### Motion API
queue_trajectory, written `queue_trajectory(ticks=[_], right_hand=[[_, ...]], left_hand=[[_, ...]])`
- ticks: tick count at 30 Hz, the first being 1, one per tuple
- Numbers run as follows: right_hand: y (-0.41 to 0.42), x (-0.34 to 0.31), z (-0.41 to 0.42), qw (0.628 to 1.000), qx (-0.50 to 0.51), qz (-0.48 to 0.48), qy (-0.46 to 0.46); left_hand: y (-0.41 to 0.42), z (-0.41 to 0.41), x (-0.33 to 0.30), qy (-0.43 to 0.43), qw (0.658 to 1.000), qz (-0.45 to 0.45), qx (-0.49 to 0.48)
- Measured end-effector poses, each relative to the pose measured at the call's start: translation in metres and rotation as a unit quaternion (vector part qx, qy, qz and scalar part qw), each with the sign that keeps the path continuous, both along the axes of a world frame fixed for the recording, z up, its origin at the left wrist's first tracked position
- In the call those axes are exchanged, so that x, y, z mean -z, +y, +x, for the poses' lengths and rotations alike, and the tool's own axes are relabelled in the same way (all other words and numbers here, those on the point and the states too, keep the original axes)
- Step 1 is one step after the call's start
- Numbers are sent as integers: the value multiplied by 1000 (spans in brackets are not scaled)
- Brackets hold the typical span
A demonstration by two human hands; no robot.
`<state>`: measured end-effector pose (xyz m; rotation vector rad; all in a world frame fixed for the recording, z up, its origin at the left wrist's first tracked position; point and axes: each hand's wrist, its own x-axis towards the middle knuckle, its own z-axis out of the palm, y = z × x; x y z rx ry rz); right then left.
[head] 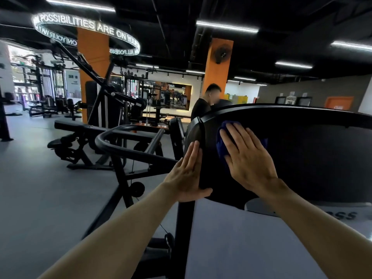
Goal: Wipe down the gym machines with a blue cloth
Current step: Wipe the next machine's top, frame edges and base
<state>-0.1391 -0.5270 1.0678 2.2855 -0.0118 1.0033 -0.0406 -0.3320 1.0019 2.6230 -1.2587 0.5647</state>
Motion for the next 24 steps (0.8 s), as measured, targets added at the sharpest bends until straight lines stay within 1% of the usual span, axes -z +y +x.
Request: queue_trajectory(ticks=[3, 5, 6, 7, 10, 11, 13, 15, 16, 17, 20, 22, 24], right_hand=[[21, 0, 11, 996, 7, 69, -63], [43, 7, 24, 984, 6, 137, -110], [51, 12, 32, 981, 9, 158, -116], [55, 17, 37, 982, 11, 154, -110], [51, 24, 40, 997, 4, 61, -49], [51, 20, 41, 998, 0, 49, -46], [59, 6, 51, 994, 1, 74, -85], [77, -8, 71, 980, 7, 136, -146], [87, -9, 81, 978, 13, 140, -154], [95, -5, 89, 983, 20, 116, -140], [99, 24, 100, 999, 33, -24, -32], [95, 26, 97, 996, 40, -74, 26], [90, 10, 95, 992, 40, -110, 53]], left_hand=[[1, 5, 3, -25, 1000, 8, 8], [4, 11, 6, -52, 998, 13, 18], [6, 16, 9, -71, 997, 6, 29], [9, 22, 12, -94, 995, -6, 43], [18, 42, 23, -163, 983, -30, 77], [20, 48, 27, -177, 979, -38, 89], [23, 59, 36, -191, 972, -70, 121], [23, 68, 45, -197, 965, -92, 145], [23, 72, 49, -198, 963, -99, 152], [24, 76, 52, -197, 962, -106, 158], [32, 92, 64, -202, 957, -97, 181], [40, 105, 79, -206, 954, -83, 204], [46, 116, 93, -197, 950, -75, 229]])
